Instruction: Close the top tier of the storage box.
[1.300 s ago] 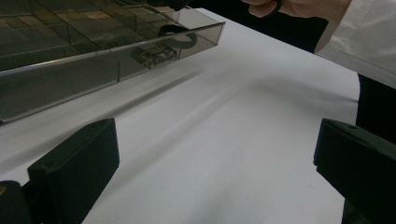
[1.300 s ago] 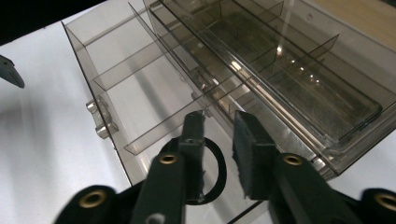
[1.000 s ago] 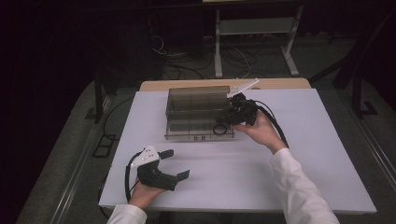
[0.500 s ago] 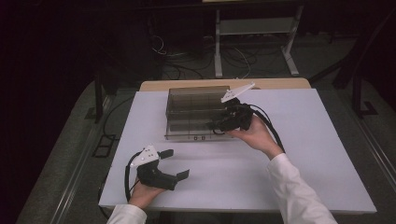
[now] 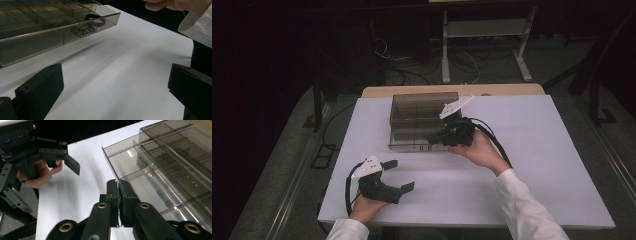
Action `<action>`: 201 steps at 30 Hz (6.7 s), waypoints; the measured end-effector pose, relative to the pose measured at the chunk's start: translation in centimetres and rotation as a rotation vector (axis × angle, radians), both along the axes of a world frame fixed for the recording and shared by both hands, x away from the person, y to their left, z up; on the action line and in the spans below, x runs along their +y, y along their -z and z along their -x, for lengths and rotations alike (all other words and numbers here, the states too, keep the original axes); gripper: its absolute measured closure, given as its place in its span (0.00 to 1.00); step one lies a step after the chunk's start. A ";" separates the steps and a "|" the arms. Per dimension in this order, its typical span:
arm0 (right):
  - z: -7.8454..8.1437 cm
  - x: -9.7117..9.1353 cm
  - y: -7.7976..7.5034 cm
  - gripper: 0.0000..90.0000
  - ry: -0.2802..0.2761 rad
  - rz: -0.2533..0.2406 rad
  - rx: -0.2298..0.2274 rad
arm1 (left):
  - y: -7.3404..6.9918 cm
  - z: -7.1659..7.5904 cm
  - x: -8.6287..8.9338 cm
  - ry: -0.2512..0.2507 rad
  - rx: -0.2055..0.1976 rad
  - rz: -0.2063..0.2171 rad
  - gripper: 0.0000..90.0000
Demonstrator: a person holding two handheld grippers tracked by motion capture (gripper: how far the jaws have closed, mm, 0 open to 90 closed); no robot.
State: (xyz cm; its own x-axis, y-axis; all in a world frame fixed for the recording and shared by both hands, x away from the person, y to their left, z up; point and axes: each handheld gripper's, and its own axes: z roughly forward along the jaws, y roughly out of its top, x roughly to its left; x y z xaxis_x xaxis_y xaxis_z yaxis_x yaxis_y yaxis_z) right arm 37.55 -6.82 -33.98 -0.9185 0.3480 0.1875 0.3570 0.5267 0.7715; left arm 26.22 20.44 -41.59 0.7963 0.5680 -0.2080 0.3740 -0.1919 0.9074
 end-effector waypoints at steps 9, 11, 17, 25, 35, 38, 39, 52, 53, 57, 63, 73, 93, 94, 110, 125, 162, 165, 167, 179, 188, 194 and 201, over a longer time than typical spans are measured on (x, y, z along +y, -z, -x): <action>0.9 1.7 0.6 0.99 -0.045 0.032 -0.009 | 0.0 0.0 0.0 0.001 0.000 0.002 0.00; 1.1 2.1 0.8 0.99 -0.051 0.038 -0.005 | 0.0 0.0 0.0 0.000 0.000 0.002 0.00; 1.3 2.8 1.4 0.99 -0.068 0.056 -0.003 | 0.0 0.0 0.1 -0.001 -0.003 0.002 0.00; 1.5 3.0 2.0 0.99 -0.068 0.064 0.009 | 0.0 0.1 0.1 0.000 -0.001 0.002 0.00; 1.6 3.5 2.9 0.99 -0.076 0.081 0.024 | -0.1 0.1 0.1 0.001 -0.003 0.003 0.00; 1.6 3.7 3.2 0.99 -0.081 0.087 0.024 | -0.1 0.1 0.1 0.002 -0.003 0.004 0.00; 1.6 3.8 3.3 0.99 -0.079 0.090 0.028 | -0.1 0.1 0.1 0.001 -0.003 0.005 0.00; 1.1 4.4 4.8 0.99 -0.054 0.135 0.033 | -0.1 0.0 0.2 0.000 -0.001 0.005 0.00; 1.0 4.5 4.8 0.99 -0.051 0.139 0.034 | -0.1 0.0 0.2 0.001 -0.001 0.005 0.00; 0.8 4.5 5.1 0.99 -0.044 0.147 0.036 | -0.1 0.0 0.2 0.001 -0.002 0.005 0.00; 0.6 4.5 5.5 0.99 -0.033 0.157 0.033 | 0.0 0.0 0.2 0.001 -0.001 0.004 0.00; 0.4 4.5 5.8 0.99 -0.014 0.170 0.024 | 0.0 0.0 0.2 0.004 -0.002 0.001 0.00; -0.4 4.0 5.9 0.99 0.019 0.164 0.025 | 0.0 0.0 0.3 0.002 -0.002 -0.001 0.00; -0.4 4.0 5.9 0.99 0.021 0.163 0.028 | 0.0 0.0 0.3 0.002 -0.002 0.000 0.00; -1.0 3.7 5.9 0.99 0.047 0.142 0.030 | 0.0 0.0 0.2 0.003 -0.001 -0.002 0.00; -1.6 3.3 6.0 0.99 0.081 0.122 0.039 | 0.0 0.0 0.2 0.003 -0.001 -0.002 0.00; -3.3 2.5 5.7 0.99 0.144 0.088 0.045 | 0.0 0.0 0.3 0.003 -0.002 -0.001 0.00; -3.5 2.5 5.6 0.99 0.144 0.088 0.043 | 0.0 0.0 0.3 0.003 -0.002 -0.001 0.00; -3.7 2.5 5.5 0.99 0.145 0.088 0.041 | 0.0 0.0 0.3 0.003 -0.001 0.000 0.00; -4.3 2.2 5.6 0.99 0.163 0.077 0.048 | 0.0 0.0 0.3 0.003 0.000 0.000 0.00; -4.7 2.2 5.7 0.99 0.176 0.065 0.047 | 0.0 0.0 0.3 0.002 0.000 0.000 0.00; -4.8 2.2 5.8 0.99 0.185 0.059 0.046 | 0.0 0.0 0.2 0.003 0.001 0.000 0.00; -5.1 2.2 5.9 0.99 0.195 0.051 0.043 | 0.0 0.0 0.3 0.003 0.000 -0.001 0.00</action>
State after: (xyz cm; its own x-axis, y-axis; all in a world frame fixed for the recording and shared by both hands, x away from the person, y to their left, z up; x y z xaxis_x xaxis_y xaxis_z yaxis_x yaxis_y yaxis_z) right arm 42.68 -4.63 -39.90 -0.8243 0.5285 0.2029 0.4884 0.4826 0.7270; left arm 26.22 20.70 -41.59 0.7981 0.5657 -0.2075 0.3733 -0.1939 0.9072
